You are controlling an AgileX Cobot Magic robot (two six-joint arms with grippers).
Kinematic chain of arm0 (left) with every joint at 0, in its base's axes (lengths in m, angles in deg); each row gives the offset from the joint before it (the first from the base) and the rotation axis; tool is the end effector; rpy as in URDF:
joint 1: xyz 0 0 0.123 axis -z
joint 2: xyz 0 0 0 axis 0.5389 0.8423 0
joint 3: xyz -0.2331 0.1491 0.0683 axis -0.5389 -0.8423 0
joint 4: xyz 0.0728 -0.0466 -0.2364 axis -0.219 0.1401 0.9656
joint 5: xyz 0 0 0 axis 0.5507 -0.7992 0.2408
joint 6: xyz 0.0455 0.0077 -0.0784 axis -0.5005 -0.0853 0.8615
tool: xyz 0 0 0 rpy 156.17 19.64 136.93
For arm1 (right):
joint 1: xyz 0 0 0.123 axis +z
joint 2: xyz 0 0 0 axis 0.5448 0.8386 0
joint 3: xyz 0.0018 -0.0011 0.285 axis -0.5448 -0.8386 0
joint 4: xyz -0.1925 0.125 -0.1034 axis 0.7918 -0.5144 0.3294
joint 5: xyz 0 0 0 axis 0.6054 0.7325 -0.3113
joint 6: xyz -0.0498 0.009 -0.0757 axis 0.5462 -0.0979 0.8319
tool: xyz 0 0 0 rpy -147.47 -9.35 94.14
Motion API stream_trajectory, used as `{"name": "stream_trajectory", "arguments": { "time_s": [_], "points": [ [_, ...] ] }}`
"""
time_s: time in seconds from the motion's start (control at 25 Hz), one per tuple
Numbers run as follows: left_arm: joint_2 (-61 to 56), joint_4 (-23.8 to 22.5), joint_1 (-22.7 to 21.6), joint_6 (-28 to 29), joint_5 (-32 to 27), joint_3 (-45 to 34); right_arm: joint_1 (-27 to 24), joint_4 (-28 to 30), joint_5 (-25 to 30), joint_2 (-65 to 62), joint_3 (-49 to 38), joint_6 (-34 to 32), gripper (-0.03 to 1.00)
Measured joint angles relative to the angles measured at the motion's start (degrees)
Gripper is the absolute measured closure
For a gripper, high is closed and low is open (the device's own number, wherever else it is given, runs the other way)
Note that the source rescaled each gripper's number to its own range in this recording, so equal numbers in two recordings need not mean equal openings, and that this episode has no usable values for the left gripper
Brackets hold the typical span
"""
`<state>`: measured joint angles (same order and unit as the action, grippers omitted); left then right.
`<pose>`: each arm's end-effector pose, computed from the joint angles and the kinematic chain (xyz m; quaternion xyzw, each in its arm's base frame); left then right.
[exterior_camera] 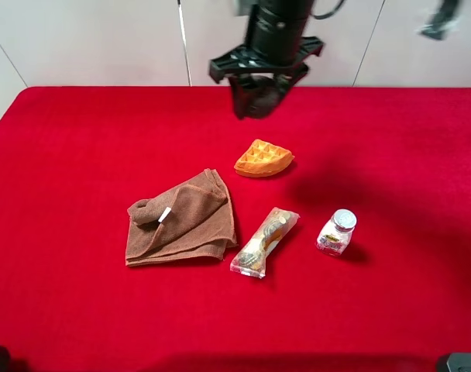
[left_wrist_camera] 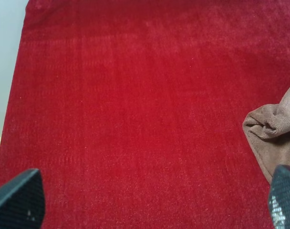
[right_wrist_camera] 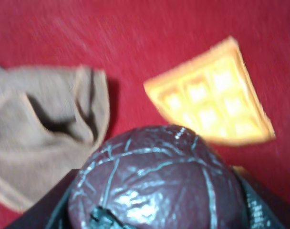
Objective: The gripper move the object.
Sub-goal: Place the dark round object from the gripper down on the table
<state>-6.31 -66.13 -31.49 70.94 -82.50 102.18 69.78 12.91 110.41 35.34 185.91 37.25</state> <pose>-0.0050 -0.0024 0.2757 0.0531 0.8523 0.0065 0.5204 0.3415 0.2670 0.2424 -0.2866 0.9524 0.0796 0.0664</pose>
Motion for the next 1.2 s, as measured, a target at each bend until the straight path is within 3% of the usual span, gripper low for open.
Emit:
{"name": "stream_trajectory", "arguments": {
  "time_s": [0.52,1.2],
  "points": [
    [0.0,0.0,0.0,0.0,0.0,0.0,1.1,-1.5,0.3,14.0,15.6,-0.6,0.97],
    [0.0,0.0,0.0,0.0,0.0,0.0,1.2,-4.1,-8.1,22.1,18.1,-2.2,0.97]
  ]
}}
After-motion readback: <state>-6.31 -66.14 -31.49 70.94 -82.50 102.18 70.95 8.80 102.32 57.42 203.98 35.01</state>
